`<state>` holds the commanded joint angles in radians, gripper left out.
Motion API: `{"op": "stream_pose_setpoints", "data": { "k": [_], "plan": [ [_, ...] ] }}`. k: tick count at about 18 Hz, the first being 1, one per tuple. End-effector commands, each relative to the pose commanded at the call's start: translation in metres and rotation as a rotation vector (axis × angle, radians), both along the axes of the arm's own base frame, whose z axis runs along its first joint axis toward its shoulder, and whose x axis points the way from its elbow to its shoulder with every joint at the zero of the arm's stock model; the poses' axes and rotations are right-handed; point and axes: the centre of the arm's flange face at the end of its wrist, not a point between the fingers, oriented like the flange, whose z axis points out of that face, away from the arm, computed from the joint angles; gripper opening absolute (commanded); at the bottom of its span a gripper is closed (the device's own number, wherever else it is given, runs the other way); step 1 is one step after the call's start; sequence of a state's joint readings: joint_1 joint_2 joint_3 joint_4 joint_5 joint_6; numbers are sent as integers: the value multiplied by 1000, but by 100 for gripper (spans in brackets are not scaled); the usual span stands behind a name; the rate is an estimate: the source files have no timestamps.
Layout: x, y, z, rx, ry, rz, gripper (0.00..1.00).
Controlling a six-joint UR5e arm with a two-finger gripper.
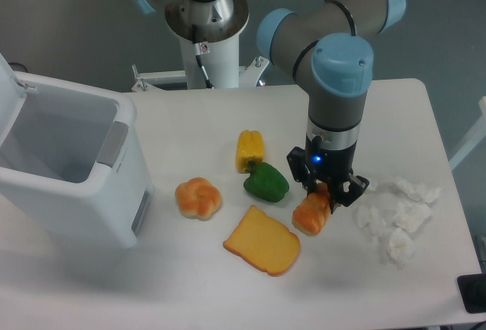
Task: Place the square bread in the trash can
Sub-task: 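Close the gripper on the small orange bread bun and lift it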
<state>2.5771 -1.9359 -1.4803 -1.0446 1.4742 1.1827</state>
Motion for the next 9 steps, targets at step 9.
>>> {"op": "stream_pose_setpoints", "data": {
  "k": [9],
  "plan": [
    [-10, -1, 13, 4, 24, 15, 49]
  ]
}}
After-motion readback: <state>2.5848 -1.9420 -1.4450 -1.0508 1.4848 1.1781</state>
